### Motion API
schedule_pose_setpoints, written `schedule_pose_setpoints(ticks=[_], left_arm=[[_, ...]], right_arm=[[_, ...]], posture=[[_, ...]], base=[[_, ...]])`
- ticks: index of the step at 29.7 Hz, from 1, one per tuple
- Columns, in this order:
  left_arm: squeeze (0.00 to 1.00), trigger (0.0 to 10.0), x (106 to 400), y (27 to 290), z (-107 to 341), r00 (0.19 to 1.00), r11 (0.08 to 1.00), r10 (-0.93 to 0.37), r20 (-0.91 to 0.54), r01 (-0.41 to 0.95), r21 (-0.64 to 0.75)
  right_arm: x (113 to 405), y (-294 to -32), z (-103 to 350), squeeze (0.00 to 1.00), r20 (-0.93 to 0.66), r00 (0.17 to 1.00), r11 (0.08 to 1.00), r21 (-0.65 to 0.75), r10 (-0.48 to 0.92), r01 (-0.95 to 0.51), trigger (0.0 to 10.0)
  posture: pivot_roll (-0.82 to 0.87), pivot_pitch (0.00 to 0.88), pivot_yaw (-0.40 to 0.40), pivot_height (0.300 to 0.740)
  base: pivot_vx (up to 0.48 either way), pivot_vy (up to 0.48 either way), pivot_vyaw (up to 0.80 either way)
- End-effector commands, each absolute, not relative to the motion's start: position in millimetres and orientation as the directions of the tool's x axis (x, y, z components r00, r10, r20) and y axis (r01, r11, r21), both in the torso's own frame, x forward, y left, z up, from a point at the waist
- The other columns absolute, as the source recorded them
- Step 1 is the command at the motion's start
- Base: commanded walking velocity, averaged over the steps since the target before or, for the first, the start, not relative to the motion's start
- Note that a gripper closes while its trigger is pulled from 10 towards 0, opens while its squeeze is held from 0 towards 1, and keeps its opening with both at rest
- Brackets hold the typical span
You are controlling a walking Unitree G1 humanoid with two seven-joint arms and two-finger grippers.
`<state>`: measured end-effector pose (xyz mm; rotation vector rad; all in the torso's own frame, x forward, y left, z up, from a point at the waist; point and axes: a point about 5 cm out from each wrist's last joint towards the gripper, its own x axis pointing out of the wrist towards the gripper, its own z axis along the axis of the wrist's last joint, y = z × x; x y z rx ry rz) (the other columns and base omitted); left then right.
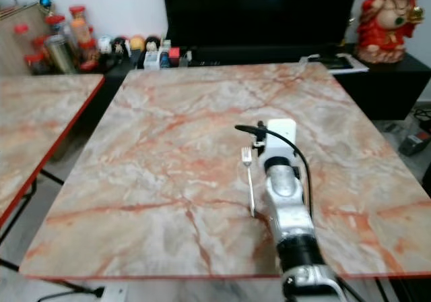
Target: Setting the table
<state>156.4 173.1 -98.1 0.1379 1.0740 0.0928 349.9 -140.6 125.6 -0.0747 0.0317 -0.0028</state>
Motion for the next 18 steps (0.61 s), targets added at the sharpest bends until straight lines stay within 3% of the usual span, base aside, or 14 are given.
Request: schedule_pose_setpoints(ticks=[1, 18], left_arm=[[0.00, 10.0, 151, 170, -101, 0.455, 0.989, 0.130, -0.881, -0.002, 0.145], [0.00, 10.0, 154, 169, -100, 0.456, 0.992, 0.108, -0.884, 0.010, 0.127]], right_arm=[[351, -148, 125, 1.00, -0.059, 0.998, 0.997, -0.074, -0.017, 0.012, 10.0], [352, -158, 101, 1.00, -0.301, 0.951, 0.996, -0.081, -0.071, 0.048, 10.0]], posture=[[-0.02, 0.000, 0.036, 0.740], [-0.03, 0.000, 0.052, 0.740]], base=[[0.000, 0.000, 0.00], [0.000, 0.000, 0.00]])
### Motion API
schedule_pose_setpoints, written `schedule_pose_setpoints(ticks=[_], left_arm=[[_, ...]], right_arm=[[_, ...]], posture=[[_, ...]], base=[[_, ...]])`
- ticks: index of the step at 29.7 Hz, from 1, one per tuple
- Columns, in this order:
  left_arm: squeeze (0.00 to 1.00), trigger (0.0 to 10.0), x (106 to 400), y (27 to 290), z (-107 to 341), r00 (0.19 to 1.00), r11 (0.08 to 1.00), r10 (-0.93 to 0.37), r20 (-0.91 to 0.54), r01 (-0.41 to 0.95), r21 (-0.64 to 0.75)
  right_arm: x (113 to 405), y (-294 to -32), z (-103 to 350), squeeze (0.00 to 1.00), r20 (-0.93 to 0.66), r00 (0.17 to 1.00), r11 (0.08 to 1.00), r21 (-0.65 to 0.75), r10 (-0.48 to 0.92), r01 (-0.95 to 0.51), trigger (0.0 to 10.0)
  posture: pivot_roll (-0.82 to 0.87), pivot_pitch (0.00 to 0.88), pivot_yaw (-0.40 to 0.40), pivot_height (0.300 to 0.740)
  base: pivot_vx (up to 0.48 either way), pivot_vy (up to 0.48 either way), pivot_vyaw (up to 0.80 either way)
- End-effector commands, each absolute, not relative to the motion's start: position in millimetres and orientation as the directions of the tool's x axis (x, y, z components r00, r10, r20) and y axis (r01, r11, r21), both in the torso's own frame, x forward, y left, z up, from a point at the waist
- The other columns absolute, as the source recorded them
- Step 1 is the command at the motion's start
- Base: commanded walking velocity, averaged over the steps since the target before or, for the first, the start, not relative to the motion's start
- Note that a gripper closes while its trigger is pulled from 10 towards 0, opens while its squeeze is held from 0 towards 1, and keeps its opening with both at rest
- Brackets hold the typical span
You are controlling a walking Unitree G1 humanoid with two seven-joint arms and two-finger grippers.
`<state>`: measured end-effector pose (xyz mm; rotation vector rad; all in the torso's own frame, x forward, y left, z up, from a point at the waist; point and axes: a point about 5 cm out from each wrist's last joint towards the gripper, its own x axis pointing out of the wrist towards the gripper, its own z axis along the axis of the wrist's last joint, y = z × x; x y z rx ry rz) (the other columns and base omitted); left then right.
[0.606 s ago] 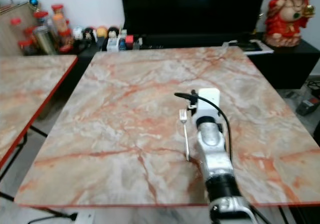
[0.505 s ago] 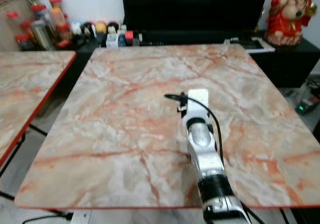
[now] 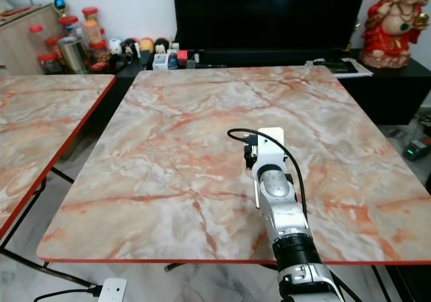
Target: Setting the table
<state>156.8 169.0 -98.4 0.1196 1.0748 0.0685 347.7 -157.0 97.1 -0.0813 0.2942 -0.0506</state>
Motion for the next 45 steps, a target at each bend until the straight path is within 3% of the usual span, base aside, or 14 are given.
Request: schedule_pose_setpoints(ticks=[1, 16, 17, 26, 29, 45], left_arm=[[0.00, 10.0, 154, 169, -100, 0.456, 0.992, 0.108, -0.884, 0.011, 0.127], [0.00, 10.0, 154, 171, -100, 0.454, 0.991, 0.111, -0.884, 0.014, 0.132], [0.00, 10.0, 154, 171, -100, 0.453, 0.991, 0.111, -0.885, 0.016, 0.132], [0.00, 10.0, 151, 171, -101, 0.445, 0.991, 0.108, -0.889, 0.022, 0.132], [0.00, 10.0, 151, 171, -101, 0.444, 0.991, 0.107, -0.890, 0.022, 0.131], [0.00, 10.0, 148, 169, -102, 0.440, 0.991, 0.110, -0.892, 0.021, 0.132]], right_arm=[[352, -160, 100, 1.00, -0.312, 0.947, 0.995, -0.084, -0.078, 0.055, 10.0], [370, -147, 117, 1.00, -0.300, 0.954, 0.999, -0.038, 0.008, -0.021, 10.0], [371, -145, 117, 0.00, -0.303, 0.953, 0.999, -0.036, 0.014, -0.026, 10.0], [375, -136, 116, 0.00, -0.331, 0.938, 0.995, 0.056, 0.102, -0.088, 10.0], [373, -125, 113, 0.00, -0.358, 0.913, 0.979, 0.036, 0.198, -0.198, 10.0], [381, -135, 112, 0.00, -0.389, 0.907, 0.981, -0.037, 0.163, -0.192, 10.0]], posture=[[-0.03, 0.000, 0.053, 0.740], [-0.03, 0.000, 0.061, 0.740], [-0.02, 0.000, 0.060, 0.740], [-0.02, 0.000, 0.055, 0.740], [-0.02, 0.000, 0.050, 0.740], [-0.02, 0.000, 0.033, 0.740]], base=[[0.000, 0.000, 0.00], [0.000, 0.000, 0.00], [0.000, 0.000, 0.00], [0.000, 0.000, 0.00], [0.000, 0.000, 0.00], [0.000, 0.000, 0.00]])
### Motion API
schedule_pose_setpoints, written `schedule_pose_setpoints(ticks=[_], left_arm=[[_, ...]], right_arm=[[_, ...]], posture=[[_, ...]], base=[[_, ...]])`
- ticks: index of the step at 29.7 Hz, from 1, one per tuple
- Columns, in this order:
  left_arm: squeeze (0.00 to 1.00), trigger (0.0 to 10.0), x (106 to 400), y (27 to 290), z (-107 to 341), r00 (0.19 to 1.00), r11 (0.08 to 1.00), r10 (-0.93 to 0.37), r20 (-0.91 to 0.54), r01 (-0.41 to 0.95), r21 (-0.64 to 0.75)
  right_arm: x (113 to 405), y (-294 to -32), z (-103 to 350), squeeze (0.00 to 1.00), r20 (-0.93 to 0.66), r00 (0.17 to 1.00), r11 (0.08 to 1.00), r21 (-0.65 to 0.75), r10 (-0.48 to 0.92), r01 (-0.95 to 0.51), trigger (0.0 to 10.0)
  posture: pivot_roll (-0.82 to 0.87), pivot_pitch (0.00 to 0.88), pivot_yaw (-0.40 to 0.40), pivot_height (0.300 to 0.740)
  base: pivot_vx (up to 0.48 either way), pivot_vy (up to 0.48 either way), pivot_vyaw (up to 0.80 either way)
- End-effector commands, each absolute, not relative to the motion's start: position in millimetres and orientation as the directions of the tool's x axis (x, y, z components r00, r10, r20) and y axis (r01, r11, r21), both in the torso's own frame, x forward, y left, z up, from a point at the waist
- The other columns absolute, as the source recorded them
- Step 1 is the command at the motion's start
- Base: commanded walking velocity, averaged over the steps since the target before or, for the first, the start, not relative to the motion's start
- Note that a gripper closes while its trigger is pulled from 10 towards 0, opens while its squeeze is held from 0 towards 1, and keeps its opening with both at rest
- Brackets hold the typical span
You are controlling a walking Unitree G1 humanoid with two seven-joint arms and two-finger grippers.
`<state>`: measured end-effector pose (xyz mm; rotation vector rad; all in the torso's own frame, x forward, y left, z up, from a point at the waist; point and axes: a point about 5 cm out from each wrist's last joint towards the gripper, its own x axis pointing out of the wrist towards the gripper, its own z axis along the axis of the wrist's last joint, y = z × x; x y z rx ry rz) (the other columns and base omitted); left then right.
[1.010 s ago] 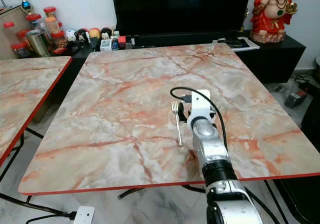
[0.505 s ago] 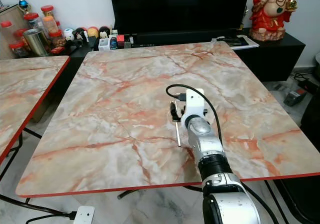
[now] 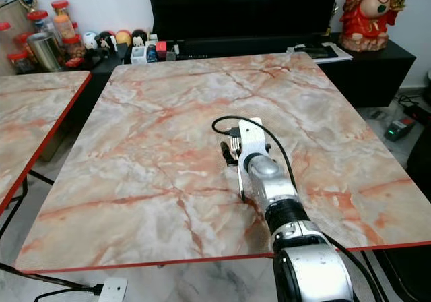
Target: Setting the table
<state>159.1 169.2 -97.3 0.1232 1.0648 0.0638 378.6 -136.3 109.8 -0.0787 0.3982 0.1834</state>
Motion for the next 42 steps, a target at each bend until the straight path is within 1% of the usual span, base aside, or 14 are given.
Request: schedule_pose_setpoints(ticks=[1, 12, 23, 34, 42], left_arm=[[0.00, 10.0, 148, 169, -102, 0.440, 0.991, 0.109, -0.891, 0.020, 0.131], [0.00, 10.0, 148, 166, -102, 0.440, 0.993, 0.102, -0.892, 0.009, 0.118], [0.00, 10.0, 148, 165, -102, 0.437, 0.993, 0.097, -0.894, 0.012, 0.114], [0.00, 10.0, 149, 166, -102, 0.437, 0.992, 0.107, -0.893, 0.007, 0.122], [0.00, 10.0, 149, 166, -102, 0.435, 0.992, 0.112, -0.893, 0.002, 0.125]], right_arm=[[380, -135, 112, 0.00, -0.391, 0.906, 0.981, -0.039, 0.160, -0.190, 10.0], [380, -138, 105, 0.00, -0.421, 0.892, 0.980, -0.028, 0.165, -0.195, 10.0], [374, -144, 91, 0.00, -0.464, 0.876, 0.983, -0.049, 0.133, -0.175, 10.0], [368, -140, 81, 0.00, -0.476, 0.866, 0.983, -0.019, 0.150, -0.181, 10.0], [365, -142, 75, 0.00, -0.502, 0.854, 0.983, -0.035, 0.139, -0.181, 10.0]], posture=[[-0.02, 0.000, 0.033, 0.740], [-0.03, 0.000, 0.015, 0.740], [-0.03, 0.000, 0.014, 0.740], [-0.02, 0.000, 0.014, 0.740], [-0.03, 0.005, 0.013, 0.740]], base=[[0.000, 0.000, 0.00], [0.000, 0.000, 0.00], [0.000, 0.000, 0.00], [0.000, 0.000, 0.00], [0.000, 0.000, 0.00]])
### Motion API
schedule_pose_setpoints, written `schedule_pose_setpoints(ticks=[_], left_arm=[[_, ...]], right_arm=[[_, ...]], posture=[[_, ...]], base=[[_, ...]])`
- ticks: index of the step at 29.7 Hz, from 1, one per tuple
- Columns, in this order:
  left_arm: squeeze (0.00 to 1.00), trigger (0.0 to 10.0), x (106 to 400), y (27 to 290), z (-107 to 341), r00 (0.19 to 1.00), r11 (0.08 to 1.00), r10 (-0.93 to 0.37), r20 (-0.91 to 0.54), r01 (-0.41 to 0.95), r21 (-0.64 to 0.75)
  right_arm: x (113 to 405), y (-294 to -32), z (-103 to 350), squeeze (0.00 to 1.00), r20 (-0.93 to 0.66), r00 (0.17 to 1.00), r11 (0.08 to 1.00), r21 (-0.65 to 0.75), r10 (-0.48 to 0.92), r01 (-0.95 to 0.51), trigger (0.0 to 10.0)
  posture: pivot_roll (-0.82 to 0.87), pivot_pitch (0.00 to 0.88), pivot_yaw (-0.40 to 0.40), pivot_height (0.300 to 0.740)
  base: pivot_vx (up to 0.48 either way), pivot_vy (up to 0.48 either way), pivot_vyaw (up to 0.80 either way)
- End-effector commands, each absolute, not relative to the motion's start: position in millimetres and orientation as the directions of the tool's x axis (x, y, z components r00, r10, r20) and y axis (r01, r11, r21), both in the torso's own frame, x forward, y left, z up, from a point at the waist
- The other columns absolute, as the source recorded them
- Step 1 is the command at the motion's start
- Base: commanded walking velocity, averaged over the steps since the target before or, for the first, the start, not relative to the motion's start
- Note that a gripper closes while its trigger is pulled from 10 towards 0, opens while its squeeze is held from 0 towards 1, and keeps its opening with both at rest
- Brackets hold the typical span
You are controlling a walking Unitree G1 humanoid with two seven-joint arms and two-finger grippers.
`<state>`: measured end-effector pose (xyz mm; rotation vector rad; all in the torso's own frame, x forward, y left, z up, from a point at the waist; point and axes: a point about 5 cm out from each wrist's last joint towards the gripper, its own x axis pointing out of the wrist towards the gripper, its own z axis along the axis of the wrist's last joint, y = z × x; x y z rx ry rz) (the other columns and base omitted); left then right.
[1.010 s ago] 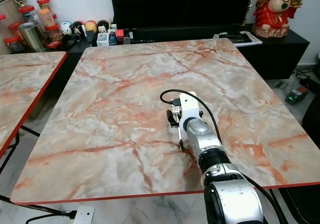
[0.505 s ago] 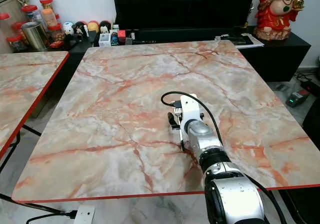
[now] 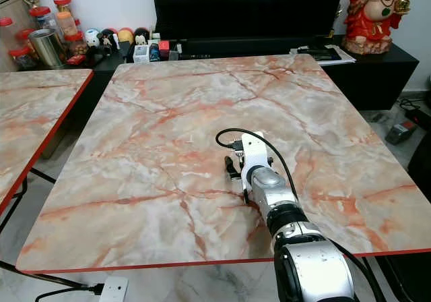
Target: Setting the table
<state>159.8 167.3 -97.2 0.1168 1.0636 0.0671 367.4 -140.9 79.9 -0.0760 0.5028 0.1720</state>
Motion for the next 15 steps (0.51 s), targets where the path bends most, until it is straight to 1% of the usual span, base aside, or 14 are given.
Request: schedule_pose_setpoints(ticks=[1, 6, 7, 12, 13, 15], left_arm=[[0.00, 10.0, 149.6, 166.1, -101.7, 0.435, 0.992, 0.112, -0.894, 0.002, 0.125], [0.00, 10.0, 149.8, 166.2, -101.6, 0.435, 0.992, 0.112, -0.894, 0.000, 0.124], [0.00, 10.0, 150.2, 166.1, -101.5, 0.436, 0.992, 0.112, -0.893, -0.001, 0.124], [0.00, 10.0, 150.4, 166.1, -101.4, 0.436, 0.992, 0.113, -0.893, -0.001, 0.125], [0.00, 10.0, 150.5, 166.0, -101.3, 0.436, 0.992, 0.113, -0.893, -0.004, 0.124], [0.00, 10.0, 150.6, 166.0, -101.3, 0.436, 0.992, 0.114, -0.893, -0.004, 0.124]], right_arm=[[363.4, -142.9, 73.0, 0.00, -0.508, 0.851, 0.982, -0.040, 0.138, -0.183, 10.0], [362.3, -143.0, 71.1, 0.00, -0.513, 0.847, 0.982, -0.044, 0.136, -0.184, 10.0], [361.6, -143.5, 70.0, 0.00, -0.517, 0.846, 0.981, -0.059, 0.130, -0.187, 3.1], [361.4, -143.9, 69.6, 0.00, -0.519, 0.845, 0.980, -0.065, 0.126, -0.186, 3.1], [360.8, -143.5, 68.9, 0.00, -0.518, 0.845, 0.980, -0.064, 0.131, -0.191, 0.0], [360.7, -143.3, 68.8, 0.00, -0.516, 0.846, 0.979, -0.067, 0.133, -0.194, 0.0]], posture=[[-0.02, 0.008, 0.012, 0.740], [-0.02, 0.011, 0.012, 0.740], [-0.02, 0.014, 0.013, 0.740], [-0.02, 0.014, 0.013, 0.740], [-0.02, 0.016, 0.013, 0.740], [-0.02, 0.016, 0.013, 0.740]], base=[[0.000, 0.000, 0.00], [0.000, 0.000, 0.00], [0.000, 0.000, 0.00], [0.000, 0.000, 0.00], [0.000, 0.000, 0.00], [0.000, 0.000, 0.00]])
